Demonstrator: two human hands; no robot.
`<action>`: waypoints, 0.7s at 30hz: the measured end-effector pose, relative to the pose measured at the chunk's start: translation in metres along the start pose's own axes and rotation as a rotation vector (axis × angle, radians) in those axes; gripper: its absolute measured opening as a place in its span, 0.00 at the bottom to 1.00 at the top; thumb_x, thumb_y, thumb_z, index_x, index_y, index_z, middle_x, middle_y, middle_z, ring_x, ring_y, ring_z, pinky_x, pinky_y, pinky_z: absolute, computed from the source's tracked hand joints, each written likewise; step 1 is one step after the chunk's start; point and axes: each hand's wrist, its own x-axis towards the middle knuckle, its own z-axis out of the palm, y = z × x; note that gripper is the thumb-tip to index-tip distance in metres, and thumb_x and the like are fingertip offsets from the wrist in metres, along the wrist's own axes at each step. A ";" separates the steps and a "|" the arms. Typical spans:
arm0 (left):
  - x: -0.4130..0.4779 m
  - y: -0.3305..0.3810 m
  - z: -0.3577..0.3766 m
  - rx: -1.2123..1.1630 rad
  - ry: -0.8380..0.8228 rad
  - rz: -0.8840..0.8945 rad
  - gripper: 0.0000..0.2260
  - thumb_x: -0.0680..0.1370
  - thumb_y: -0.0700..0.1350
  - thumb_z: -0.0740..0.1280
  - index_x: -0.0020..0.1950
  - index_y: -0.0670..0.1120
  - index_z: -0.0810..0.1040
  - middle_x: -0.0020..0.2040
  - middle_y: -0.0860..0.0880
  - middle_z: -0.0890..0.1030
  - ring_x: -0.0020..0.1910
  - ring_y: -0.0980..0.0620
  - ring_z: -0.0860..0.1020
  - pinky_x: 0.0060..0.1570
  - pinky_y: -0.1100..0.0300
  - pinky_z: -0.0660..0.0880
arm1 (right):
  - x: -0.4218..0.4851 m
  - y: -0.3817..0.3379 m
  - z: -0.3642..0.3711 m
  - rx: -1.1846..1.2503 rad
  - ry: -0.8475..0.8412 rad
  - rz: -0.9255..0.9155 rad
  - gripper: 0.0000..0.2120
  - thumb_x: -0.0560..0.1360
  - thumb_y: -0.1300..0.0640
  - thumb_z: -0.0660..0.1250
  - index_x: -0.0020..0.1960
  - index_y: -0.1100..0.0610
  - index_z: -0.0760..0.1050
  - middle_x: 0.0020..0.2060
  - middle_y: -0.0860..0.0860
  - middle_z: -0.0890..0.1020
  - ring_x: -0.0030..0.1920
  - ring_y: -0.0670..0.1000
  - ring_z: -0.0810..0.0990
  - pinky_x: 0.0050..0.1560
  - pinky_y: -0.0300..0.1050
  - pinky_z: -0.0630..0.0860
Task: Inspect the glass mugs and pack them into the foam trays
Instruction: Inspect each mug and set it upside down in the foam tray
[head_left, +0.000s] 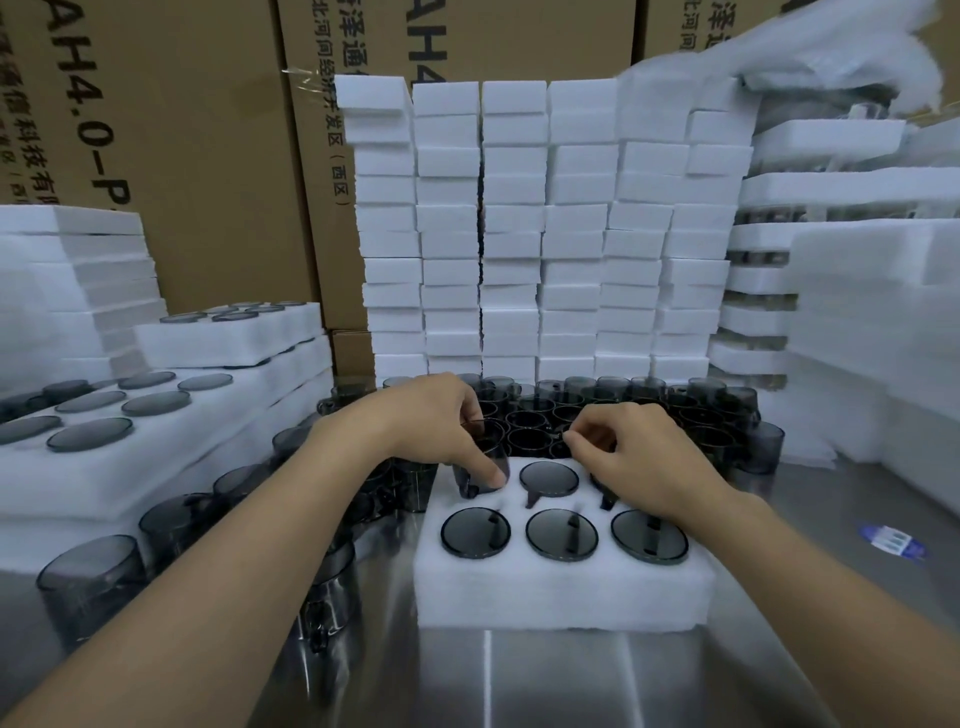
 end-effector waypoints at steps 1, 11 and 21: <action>0.000 -0.001 -0.001 0.002 -0.005 0.006 0.28 0.64 0.65 0.85 0.57 0.56 0.80 0.54 0.56 0.83 0.52 0.54 0.82 0.53 0.53 0.80 | 0.000 0.001 0.000 0.004 0.002 -0.003 0.08 0.82 0.46 0.68 0.49 0.46 0.84 0.39 0.41 0.85 0.45 0.42 0.83 0.51 0.52 0.82; -0.005 0.002 -0.004 0.077 -0.089 0.076 0.30 0.70 0.66 0.80 0.69 0.59 0.78 0.67 0.58 0.79 0.62 0.56 0.78 0.56 0.58 0.73 | -0.002 0.003 0.002 0.040 0.025 0.007 0.10 0.82 0.46 0.67 0.46 0.46 0.84 0.36 0.41 0.84 0.41 0.42 0.82 0.48 0.50 0.81; -0.002 0.032 0.031 0.075 -0.197 0.137 0.44 0.78 0.78 0.53 0.87 0.60 0.40 0.87 0.57 0.38 0.85 0.54 0.34 0.83 0.40 0.36 | -0.002 0.003 0.002 0.050 0.034 -0.012 0.11 0.82 0.47 0.66 0.45 0.47 0.84 0.34 0.44 0.84 0.40 0.45 0.82 0.47 0.54 0.81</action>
